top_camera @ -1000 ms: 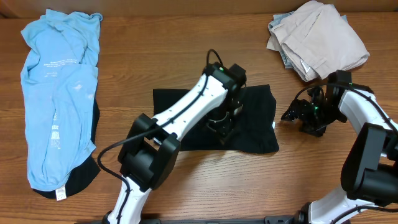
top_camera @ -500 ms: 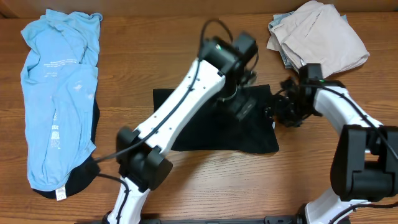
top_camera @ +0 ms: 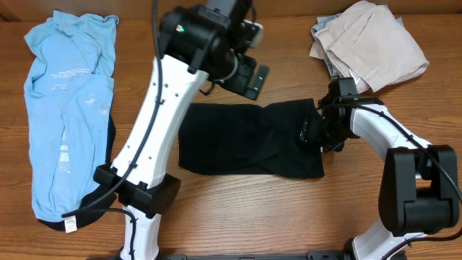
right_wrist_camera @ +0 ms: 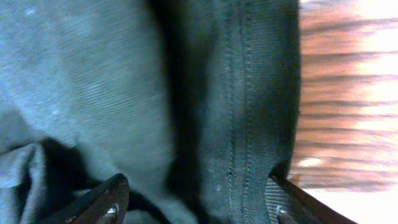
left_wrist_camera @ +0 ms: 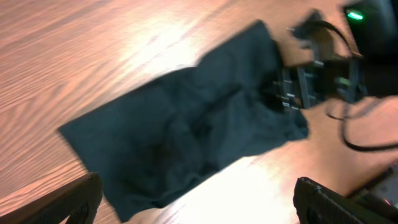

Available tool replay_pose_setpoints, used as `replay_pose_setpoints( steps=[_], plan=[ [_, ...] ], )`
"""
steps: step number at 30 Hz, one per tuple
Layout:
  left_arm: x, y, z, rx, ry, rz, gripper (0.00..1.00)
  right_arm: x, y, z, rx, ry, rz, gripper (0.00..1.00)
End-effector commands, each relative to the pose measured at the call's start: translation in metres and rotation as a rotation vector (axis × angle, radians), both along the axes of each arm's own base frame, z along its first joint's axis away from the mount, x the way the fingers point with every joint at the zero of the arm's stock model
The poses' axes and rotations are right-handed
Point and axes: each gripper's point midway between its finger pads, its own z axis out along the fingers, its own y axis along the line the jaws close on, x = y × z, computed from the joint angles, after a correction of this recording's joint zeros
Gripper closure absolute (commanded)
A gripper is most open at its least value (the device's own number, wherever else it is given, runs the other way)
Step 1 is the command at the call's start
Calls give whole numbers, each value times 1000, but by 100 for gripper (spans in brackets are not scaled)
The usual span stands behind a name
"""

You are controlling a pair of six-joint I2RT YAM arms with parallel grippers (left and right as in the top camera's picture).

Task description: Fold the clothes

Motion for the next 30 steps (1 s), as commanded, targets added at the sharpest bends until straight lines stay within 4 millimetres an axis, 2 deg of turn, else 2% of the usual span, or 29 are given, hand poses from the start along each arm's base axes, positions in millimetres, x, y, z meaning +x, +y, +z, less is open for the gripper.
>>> replay_pose_setpoints(
  steps=[1, 4, 8, 10, 12, 14, 17, 20, 22, 24, 25, 27, 30],
  plan=[
    [11, 20, 1, 54, -34, 64, 0, -20, -32, -20, -163, 73, -68, 25],
    [17, 31, 1, 84, -48, 94, 0, -19, -35, -20, -180, 70, -91, 29],
    [21, 41, 1, 107, -59, 117, 0, -21, -27, -21, -175, 76, -77, 50],
    [23, 43, 0, 109, -59, 123, 0, -22, -18, -23, -156, 76, -62, 60],
    [24, 45, 0, 109, -59, 127, 0, -21, -4, -23, -110, 67, -41, 75],
    [24, 45, 0, 110, -59, 129, 0, -19, 3, -21, -81, 58, -32, 80],
    [25, 47, 0, 118, -63, 133, 0, -15, 1, -13, -82, 62, -36, 76],
    [26, 49, 0, 127, -68, 138, 0, -11, -6, 4, -82, 72, -53, 69],
    [26, 50, 0, 127, -68, 140, 0, -7, -11, 18, -81, 61, -60, 58],
    [26, 50, 0, 127, -68, 141, 0, -4, -15, 29, -80, 46, -59, 42],
    [26, 51, 0, 127, -68, 142, 0, -5, -16, 31, -78, 42, -62, 34],
    [26, 51, 0, 128, -68, 142, 0, -7, -16, 31, -77, 50, -51, 28],
    [26, 51, 0, 128, -68, 142, 0, -14, -16, 21, -79, 61, -37, 25]
  ],
)
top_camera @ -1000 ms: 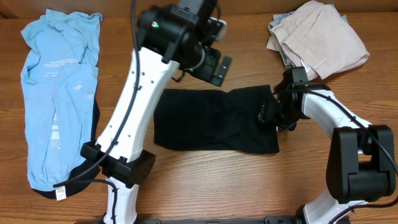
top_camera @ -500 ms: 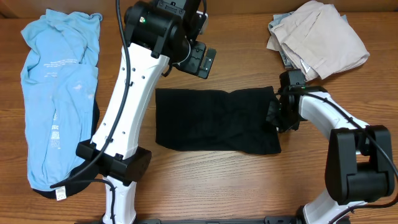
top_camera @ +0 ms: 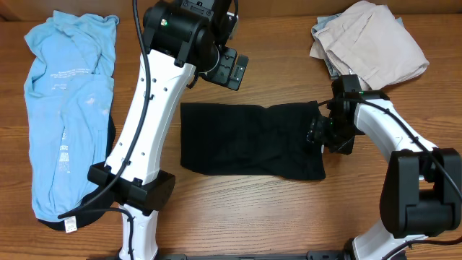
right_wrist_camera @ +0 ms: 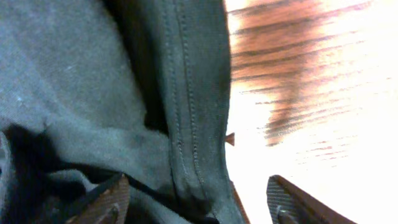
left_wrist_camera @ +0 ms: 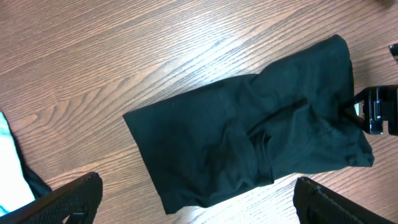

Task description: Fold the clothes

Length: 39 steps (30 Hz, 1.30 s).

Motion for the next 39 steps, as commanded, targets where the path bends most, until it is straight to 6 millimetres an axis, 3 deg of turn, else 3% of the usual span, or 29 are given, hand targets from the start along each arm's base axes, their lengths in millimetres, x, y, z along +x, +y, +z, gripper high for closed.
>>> replay_pose_setpoints(
  steps=[1, 12, 15, 18, 19, 20, 25, 31, 35, 39],
  plan=[
    [3, 7, 2, 5, -9, 25, 0, -1, 3, 0, 18, -33, 18, 25],
    [3, 7, 2, 4, -9, 25, 0, -20, 33, -29, 201, -47, 35, 29],
    [3, 7, 2, 4, -9, 25, 0, -23, 44, -34, 265, -64, 39, 48],
    [3, 7, 2, 5, -9, 25, 0, -17, 44, -34, 275, -86, 19, 88],
    [3, 7, 2, 5, -9, 26, 0, -12, 40, -32, 274, -95, -12, 96],
    [3, 7, 2, 5, -9, 26, 0, -8, 35, -30, 273, -102, -35, 96],
    [7, 17, 2, 26, -19, 50, 0, 11, -11, -1, 264, -144, -135, 96],
    [14, 35, 2, 27, -19, 94, 0, 15, -50, 54, 237, -221, -157, 96],
    [19, 48, 2, 32, -20, 113, 0, 17, -41, 86, 232, -249, -85, 96],
    [23, 59, 2, 40, -22, 117, 0, 25, -5, 110, 235, -269, 33, 96]
  ],
)
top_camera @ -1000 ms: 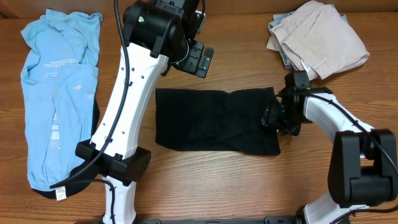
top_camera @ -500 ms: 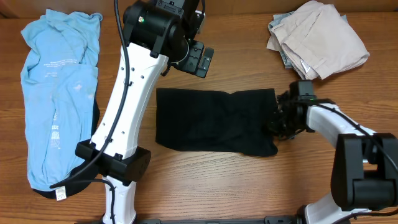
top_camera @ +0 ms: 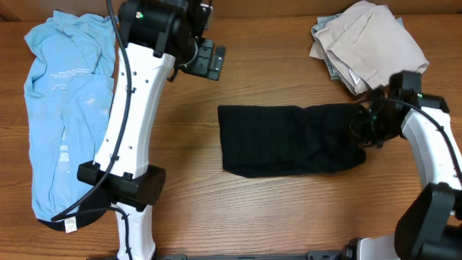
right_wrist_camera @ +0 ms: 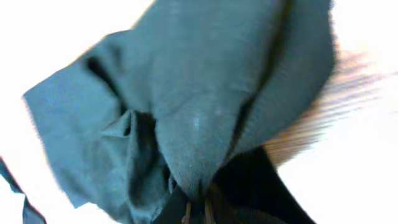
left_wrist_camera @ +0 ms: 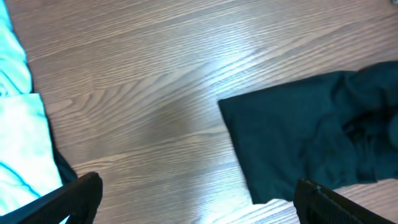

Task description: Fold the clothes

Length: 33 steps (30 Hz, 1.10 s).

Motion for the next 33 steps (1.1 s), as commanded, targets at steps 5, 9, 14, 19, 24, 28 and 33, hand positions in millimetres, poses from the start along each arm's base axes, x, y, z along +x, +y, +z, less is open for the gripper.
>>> replay_pose_setpoints(
  steps=[5, 9, 14, 19, 24, 28, 33],
  plan=[
    [7, 22, 3, 17, -14, 31, 0, 20, 95, 44, 8, -153, 237, 96],
    [12, 34, 2, 16, -19, 61, 0, 18, 154, 41, -14, -194, 315, 96],
    [22, 46, -3, 17, -18, 93, 0, 5, 235, 23, -6, -225, 436, 96],
    [34, 52, -16, 20, -5, 112, 0, -11, 297, -3, 42, -233, 541, 86],
    [43, 56, -41, 33, 50, 123, 0, -25, 323, 21, 105, -280, 693, 28],
    [48, 57, -55, 41, 81, 127, 0, -21, 314, 72, 32, -322, 747, 25],
    [50, 65, -58, 42, 85, 145, 0, 4, 259, 101, -257, -333, 568, 15]
  ],
)
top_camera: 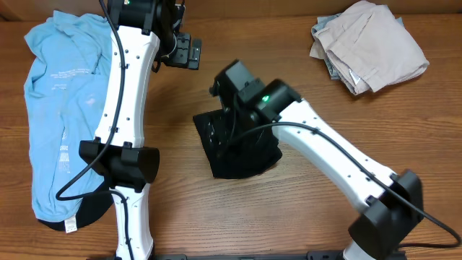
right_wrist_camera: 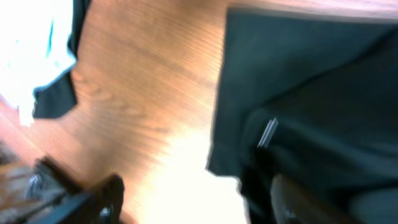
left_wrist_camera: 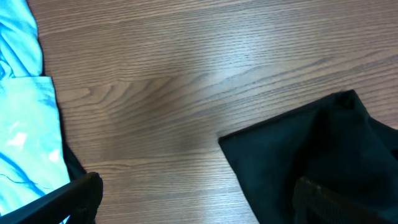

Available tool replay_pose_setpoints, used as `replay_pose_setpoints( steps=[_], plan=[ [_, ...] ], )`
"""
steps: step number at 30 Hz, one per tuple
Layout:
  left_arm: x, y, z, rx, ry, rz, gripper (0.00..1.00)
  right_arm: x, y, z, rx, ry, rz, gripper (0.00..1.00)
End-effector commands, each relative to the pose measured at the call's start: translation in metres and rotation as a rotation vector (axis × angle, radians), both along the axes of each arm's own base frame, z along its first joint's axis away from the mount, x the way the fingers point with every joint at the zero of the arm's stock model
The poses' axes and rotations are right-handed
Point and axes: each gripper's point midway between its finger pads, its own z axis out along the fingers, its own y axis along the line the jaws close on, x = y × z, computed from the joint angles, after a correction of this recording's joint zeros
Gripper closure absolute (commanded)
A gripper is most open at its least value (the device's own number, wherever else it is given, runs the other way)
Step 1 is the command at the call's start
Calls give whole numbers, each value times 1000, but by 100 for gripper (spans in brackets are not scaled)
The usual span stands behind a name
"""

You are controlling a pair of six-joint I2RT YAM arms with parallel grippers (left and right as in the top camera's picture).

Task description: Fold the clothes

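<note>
The black garment (top_camera: 242,148) lies doubled over into a short stack at the table's middle. It also shows in the left wrist view, black garment (left_wrist_camera: 323,149), and the right wrist view, black garment (right_wrist_camera: 311,93). My right gripper (right_wrist_camera: 196,202) is open, one finger over the cloth's left edge and one over bare wood. In the overhead view the right gripper (top_camera: 227,115) hangs above the stack's back left part. My left gripper (left_wrist_camera: 205,205) is open and holds nothing. It is the left gripper (top_camera: 184,52) raised at the back, left of the stack.
A light blue shirt (top_camera: 65,108) lies spread out along the table's left side, over something dark at its near end. A heap of beige clothes (top_camera: 368,43) sits at the back right corner. My right arm (top_camera: 325,155) reaches across from the near right.
My right gripper was shut on the black garment's right end at the table's right. Now it is open over the left part, and the garment lies doubled over. The left gripper has moved further back-left.
The black garment lay long across the middle with my right gripper open around its right edge, the left gripper hovering above. Then the right gripper was shut on that end and the garment sat further right. Now that end lies over the left half.
</note>
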Motion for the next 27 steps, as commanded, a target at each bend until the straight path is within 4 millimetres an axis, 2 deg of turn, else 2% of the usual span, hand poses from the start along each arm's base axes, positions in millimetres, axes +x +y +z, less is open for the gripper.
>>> replay_pose_setpoints(
  steps=[1, 4, 9, 15, 17, 20, 22, 24, 26, 27],
  plan=[
    [5, 13, 0, 13, -7, 10, 0, 34, -46, 31, -154, -170, -163, 14],
    [5, 20, 0, 13, -6, 24, 0, 42, -67, 20, -184, -130, -216, 11],
    [7, 31, 0, 13, -7, 48, 0, 51, -90, -17, -196, -55, -274, 12],
    [8, 43, 0, 14, -6, 74, 0, 52, -94, -54, -148, -4, -282, 13],
    [9, 45, 0, 13, -7, 79, 0, 49, -86, -63, -106, 2, -229, 16],
    [9, 47, 0, 14, -10, 83, 0, 48, -72, -71, -42, -1, -189, 41],
    [9, 47, 0, 14, -10, 83, 0, 49, -70, -73, -36, -9, -188, 46],
    [10, 47, 0, 13, -10, 83, 0, 53, -70, -74, -38, -20, -192, 57],
    [10, 47, 0, 13, -11, 83, 0, 56, -68, -73, -28, -34, -192, 76],
    [10, 48, 0, 13, -11, 83, 0, 59, -66, -71, -18, -46, -191, 92]
  ],
)
